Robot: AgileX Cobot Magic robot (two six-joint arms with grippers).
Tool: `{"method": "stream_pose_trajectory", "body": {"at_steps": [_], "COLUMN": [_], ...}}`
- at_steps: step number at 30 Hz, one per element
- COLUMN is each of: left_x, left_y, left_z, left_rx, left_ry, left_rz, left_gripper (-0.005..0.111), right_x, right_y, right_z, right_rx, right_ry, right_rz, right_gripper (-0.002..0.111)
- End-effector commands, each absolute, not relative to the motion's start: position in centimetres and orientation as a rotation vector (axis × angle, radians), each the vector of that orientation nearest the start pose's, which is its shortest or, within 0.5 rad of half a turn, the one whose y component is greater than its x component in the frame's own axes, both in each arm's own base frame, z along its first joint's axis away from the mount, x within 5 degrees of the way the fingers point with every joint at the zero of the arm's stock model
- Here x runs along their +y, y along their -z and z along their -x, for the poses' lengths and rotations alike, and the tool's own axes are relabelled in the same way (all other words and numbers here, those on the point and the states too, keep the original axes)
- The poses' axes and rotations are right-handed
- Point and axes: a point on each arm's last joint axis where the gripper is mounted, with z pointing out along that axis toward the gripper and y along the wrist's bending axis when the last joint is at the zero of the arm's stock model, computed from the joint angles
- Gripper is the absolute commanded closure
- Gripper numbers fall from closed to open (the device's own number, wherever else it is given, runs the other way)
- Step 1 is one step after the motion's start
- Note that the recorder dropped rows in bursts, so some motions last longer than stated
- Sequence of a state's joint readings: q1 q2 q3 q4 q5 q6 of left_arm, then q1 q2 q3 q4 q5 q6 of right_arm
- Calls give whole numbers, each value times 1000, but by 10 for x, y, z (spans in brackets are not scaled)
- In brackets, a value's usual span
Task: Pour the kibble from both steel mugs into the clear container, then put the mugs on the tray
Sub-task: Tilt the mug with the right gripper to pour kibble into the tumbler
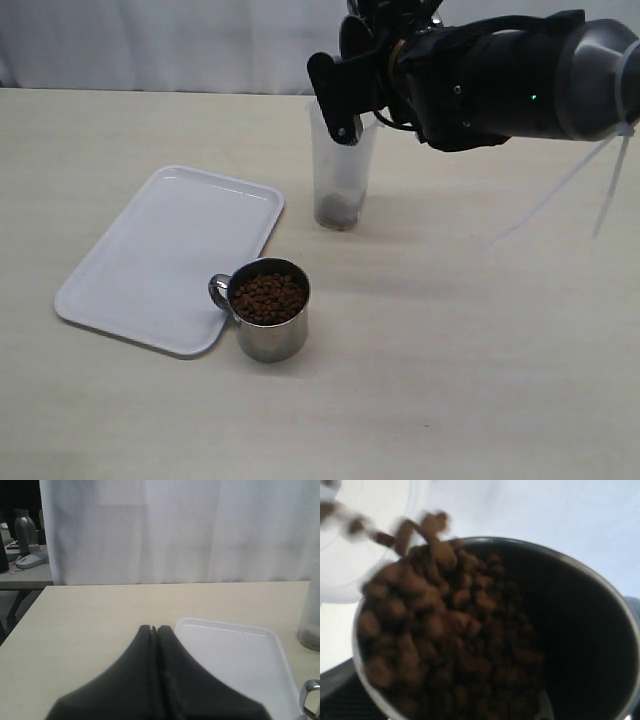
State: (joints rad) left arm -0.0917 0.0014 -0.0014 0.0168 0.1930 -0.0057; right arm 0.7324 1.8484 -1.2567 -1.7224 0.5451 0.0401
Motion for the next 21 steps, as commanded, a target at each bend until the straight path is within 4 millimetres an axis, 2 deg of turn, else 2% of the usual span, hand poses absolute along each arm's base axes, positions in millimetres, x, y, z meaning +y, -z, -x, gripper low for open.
{"method": "stream_pose_trajectory", "body": {"at_steps": [1,5,15,21], "left_x": [-5,-5,-5,-5], "left_y": [-196,-196,-196,-196], "left_z": [-56,-56,-56,-56], "left_rx": [1667,1667,1667,1667], "left_ry": [70,70,70,70], "left_rz": [-76,-76,-76,-76], "left_gripper": [107,107,107,107], "right_x": [245,248,249,249], "right_y": [-260,-266,-265,-268], "right_z": [-342,-345,-346,-346], "right_rx": [1000,996,985,870], "right_ry": [1198,1199,1201,1285], "right_rz": [1835,1813,1822,1908], "right_gripper": [104,104,104,104]}}
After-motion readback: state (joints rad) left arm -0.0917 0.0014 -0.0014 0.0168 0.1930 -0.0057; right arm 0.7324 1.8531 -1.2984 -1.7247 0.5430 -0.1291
